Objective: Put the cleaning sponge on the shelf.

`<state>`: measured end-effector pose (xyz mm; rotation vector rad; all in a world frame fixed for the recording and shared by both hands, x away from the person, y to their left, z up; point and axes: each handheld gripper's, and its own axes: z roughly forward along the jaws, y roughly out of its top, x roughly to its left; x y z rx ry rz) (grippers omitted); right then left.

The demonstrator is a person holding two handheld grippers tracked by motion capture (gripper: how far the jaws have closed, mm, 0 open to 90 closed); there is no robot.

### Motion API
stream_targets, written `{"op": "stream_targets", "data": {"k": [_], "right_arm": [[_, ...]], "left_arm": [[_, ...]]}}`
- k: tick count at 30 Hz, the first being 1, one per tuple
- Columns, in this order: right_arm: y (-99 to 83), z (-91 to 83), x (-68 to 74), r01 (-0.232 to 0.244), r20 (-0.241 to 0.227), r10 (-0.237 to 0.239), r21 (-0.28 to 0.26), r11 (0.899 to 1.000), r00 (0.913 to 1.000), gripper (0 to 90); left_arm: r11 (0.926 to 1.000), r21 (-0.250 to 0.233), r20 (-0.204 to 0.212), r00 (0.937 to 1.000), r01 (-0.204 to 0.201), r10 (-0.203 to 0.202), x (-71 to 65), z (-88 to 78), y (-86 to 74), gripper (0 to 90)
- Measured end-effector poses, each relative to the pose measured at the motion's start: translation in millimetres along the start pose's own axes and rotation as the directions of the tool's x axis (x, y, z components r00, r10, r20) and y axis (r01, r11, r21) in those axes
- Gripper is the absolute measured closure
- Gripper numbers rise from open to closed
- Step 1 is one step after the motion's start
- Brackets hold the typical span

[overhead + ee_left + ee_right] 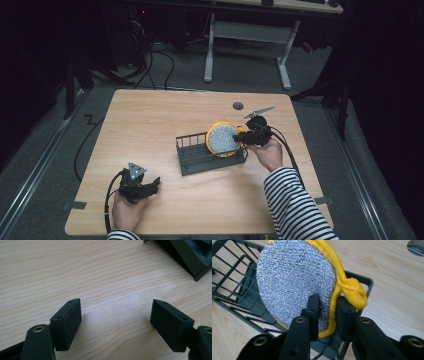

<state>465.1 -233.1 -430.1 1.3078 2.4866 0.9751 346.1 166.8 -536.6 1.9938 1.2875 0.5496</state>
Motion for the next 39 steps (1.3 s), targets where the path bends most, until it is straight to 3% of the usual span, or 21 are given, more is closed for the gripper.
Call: {"op": "stream_targets", "data": {"k": [3, 9, 14, 33, 39], "right_arm": [[-0.4, -1.2, 1.1, -0.015, -0.003, 0.015, 0.008, 1.0, 0.9999, 66.7], [2.0, -7.9, 7.3, -0.004, 0.022, 0.005, -0.033, 0.999, 0.9997, 49.6], [2.4, -13.7, 5.7, -0.026, 0.027, 0.028, -0.058, 0.998, 0.9993, 42.2], [-3.6, -55.4, 0.5, -0.044, 0.076, 0.056, -0.153, 0.987, 0.9955, 39.5], [-13.7, -70.8, -3.0, -0.07, 0.071, 0.085, -0.196, 0.978, 0.9939, 40.9]], "left_arm": [[1.0, 0.0, 0.0, 1.0, 0.0, 0.0, 0.0, 0.0, 0.0, 25.5], [1.0, 0.0, 0.0, 1.0, 0.0, 0.0, 0.0, 0.0, 0.0, 25.5], [1.0, 0.0, 0.0, 1.0, 0.001, -0.001, 0.0, 0.0, 0.0, 25.5], [1.0, 0.0, 0.001, 1.0, 0.001, -0.001, 0.0, 0.0, 0.0, 25.5], [1.0, -0.001, 0.001, 1.0, 0.001, -0.001, 0.1, 0.0, 0.0, 25.5]]}}
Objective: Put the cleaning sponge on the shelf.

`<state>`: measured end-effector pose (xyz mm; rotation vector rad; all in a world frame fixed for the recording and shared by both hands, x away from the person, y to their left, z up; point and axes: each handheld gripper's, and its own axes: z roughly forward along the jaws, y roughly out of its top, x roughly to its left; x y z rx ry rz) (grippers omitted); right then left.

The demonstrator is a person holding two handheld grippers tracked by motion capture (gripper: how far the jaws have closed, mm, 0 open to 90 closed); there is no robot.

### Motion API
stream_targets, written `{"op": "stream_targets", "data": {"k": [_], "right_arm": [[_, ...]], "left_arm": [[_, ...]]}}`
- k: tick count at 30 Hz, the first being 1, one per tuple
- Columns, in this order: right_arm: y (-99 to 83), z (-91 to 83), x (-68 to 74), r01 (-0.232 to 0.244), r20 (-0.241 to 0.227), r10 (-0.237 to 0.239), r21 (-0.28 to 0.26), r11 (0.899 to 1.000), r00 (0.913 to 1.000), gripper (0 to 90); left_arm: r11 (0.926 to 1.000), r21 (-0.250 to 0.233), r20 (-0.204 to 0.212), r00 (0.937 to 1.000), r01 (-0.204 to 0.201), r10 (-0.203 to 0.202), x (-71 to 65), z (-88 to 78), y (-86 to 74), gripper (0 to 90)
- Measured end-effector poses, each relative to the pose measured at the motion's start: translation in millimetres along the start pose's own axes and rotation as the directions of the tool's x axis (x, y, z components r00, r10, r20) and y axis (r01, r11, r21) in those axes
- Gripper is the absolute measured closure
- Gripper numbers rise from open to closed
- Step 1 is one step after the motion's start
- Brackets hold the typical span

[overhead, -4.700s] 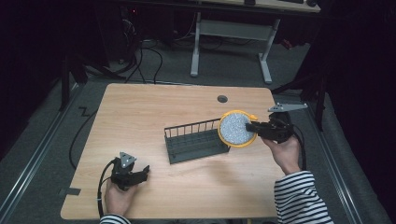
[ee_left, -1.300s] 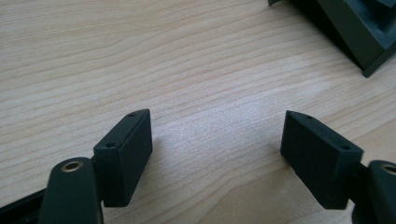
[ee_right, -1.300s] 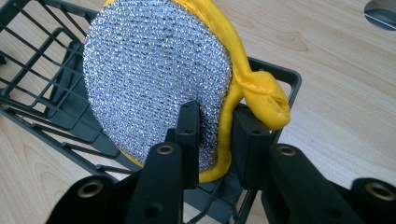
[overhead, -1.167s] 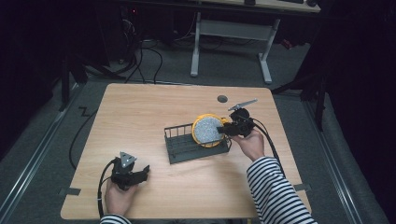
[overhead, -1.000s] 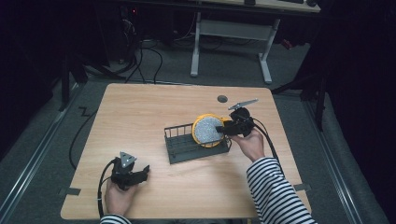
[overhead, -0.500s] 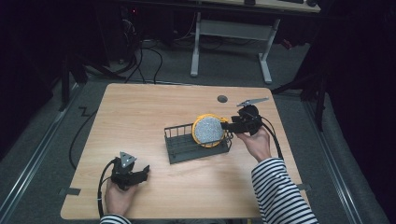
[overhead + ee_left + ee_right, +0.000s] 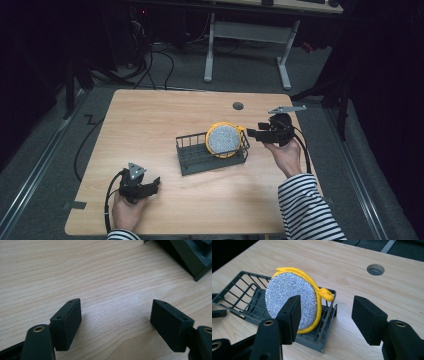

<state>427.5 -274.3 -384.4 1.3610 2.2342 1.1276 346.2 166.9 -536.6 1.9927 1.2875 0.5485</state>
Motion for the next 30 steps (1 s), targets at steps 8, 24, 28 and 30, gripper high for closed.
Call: {"op": "stream_targets", "data": {"k": [8, 24, 28, 30], "right_arm": [[-6.9, -22.8, -5.4, -0.014, 0.019, 0.015, -0.056, 0.998, 0.9997, 40.7], [-25.0, -54.2, -10.4, -0.04, 0.048, 0.043, -0.07, 0.997, 0.9979, 42.0], [-28.9, -63.1, -8.0, -0.028, 0.068, 0.033, -0.067, 0.997, 0.9971, 42.2], [-30.5, -65.7, -7.2, -0.022, 0.072, 0.027, -0.063, 0.998, 0.9971, 42.3]], "left_arm": [[1.0, 0.0, -0.001, 1.0, 0.0, 0.0, 0.0, 0.0, 0.0, 25.6], [1.0, 0.0, 0.0, 1.0, 0.0, 0.0, 0.0, 0.0, 0.0, 25.6], [1.0, 0.0, 0.0, 1.0, 0.0, 0.0, 0.0, 0.0, 0.0, 25.6], [1.0, 0.0, 0.0, 1.0, 0.0, 0.0, 0.0, 0.0, 0.0, 25.6]]}}
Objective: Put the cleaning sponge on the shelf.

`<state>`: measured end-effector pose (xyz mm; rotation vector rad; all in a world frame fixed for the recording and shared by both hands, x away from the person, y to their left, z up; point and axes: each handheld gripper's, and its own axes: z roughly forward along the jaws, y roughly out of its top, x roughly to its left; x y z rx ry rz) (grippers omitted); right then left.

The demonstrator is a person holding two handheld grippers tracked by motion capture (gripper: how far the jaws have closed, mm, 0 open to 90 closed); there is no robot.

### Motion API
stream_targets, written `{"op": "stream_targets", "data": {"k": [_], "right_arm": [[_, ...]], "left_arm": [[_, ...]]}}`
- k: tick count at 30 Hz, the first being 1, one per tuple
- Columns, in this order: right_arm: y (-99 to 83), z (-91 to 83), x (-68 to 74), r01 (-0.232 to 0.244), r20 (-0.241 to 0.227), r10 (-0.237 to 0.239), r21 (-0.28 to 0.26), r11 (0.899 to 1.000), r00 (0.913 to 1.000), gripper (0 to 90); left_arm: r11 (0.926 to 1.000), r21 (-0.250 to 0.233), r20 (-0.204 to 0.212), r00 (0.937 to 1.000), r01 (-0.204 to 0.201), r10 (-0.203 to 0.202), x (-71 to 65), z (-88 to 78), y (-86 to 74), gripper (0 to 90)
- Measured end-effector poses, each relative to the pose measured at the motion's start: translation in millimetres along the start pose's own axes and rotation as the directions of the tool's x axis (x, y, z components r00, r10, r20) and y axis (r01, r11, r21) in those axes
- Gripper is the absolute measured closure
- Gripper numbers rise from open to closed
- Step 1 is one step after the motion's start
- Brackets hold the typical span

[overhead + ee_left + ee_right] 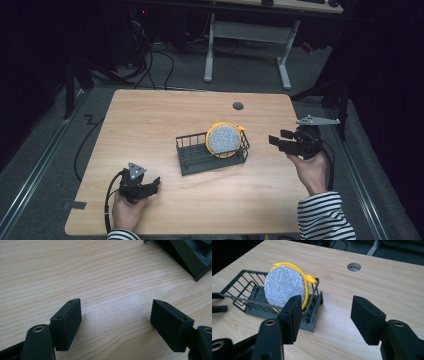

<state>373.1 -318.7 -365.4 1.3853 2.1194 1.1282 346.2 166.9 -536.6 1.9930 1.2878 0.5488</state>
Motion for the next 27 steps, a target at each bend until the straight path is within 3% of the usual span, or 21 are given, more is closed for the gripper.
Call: {"op": "stream_targets", "data": {"k": [4, 14, 21, 27], "right_arm": [[-3.8, -5.7, 2.5, 0.009, 0.011, -0.009, 0.009, 1.0, 0.9999, 42.9], [-30.0, -11.4, -3.8, -0.041, 0.029, 0.041, 0.028, 0.999, 0.9988, 43.6], [-51.9, -10.8, -7.0, -0.058, 0.046, 0.057, 0.014, 0.998, 0.9973, 46.5], [-71.8, -6.2, -11.1, -0.1, 0.048, 0.1, 0.009, 0.995, 0.9939, 48.0]], "left_arm": [[1.0, 0.0, 0.0, 1.0, 0.0, 0.0, 0.0, 0.0, 0.0, 25.6], [1.0, 0.0, 0.0, 1.0, 0.0, 0.0, 0.0, 0.0, 0.0, 25.6], [1.0, 0.0, 0.0, 1.0, 0.0, 0.0, -0.1, 0.0, 0.0, 25.6], [1.0, 0.0, 0.0, 1.0, 0.0, 0.0, -0.1, 0.0, 0.0, 25.6]]}}
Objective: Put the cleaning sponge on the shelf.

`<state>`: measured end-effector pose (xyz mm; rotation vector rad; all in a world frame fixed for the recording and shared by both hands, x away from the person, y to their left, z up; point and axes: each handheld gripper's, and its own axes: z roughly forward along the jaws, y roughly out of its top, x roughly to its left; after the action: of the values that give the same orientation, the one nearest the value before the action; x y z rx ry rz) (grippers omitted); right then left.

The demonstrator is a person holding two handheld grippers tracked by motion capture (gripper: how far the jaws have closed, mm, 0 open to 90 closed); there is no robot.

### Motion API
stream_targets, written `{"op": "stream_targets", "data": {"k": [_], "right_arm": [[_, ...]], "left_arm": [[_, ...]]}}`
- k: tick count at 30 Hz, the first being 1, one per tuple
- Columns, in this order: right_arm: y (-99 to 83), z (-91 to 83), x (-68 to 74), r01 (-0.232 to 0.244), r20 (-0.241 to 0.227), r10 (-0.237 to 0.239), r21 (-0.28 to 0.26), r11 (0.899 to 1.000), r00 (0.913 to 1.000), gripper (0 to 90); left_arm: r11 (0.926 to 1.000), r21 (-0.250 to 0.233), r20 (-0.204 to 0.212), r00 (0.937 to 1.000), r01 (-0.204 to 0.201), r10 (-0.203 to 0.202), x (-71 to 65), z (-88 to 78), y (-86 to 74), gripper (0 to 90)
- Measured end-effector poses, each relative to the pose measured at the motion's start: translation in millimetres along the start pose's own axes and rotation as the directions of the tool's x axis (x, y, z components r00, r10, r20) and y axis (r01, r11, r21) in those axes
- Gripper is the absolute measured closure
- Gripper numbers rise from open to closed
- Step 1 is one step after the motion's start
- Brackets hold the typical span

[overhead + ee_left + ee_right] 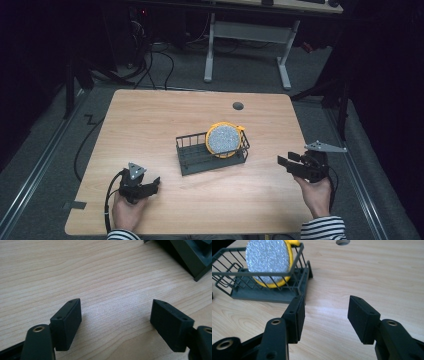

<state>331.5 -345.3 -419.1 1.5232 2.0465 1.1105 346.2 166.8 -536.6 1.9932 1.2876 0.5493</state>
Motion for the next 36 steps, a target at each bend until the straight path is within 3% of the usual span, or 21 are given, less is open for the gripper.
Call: {"op": "stream_targets", "data": {"k": [11, 20, 22, 36], "right_arm": [[-31.4, 14.1, -7.6, -0.053, -0.001, 0.053, 0.0, 0.999, 0.9986, 49.1], [-48.9, 29.9, -9.3, -0.063, 0.018, 0.062, 0.019, 0.998, 0.9979, 49.2], [-53.2, 34.5, -7.8, -0.046, 0.048, 0.045, 0.022, 0.999, 0.9979, 49.3], [-74.1, 58.9, -6.3, -0.042, 0.057, 0.041, 0.027, 0.999, 0.9976, 49.6]], "left_arm": [[1.0, 0.0, 0.0, 1.0, 0.0, 0.0, 0.0, 0.0, 0.0, 25.6], [1.0, 0.0, 0.0, 1.0, 0.0, 0.0, -0.1, 0.0, 0.0, 25.6], [1.0, 0.0, 0.0, 1.0, -0.001, 0.001, -0.1, 0.0, 0.0, 25.6], [1.0, -0.001, -0.001, 1.0, 0.0, 0.0, -0.1, 0.1, 0.0, 25.5]]}}
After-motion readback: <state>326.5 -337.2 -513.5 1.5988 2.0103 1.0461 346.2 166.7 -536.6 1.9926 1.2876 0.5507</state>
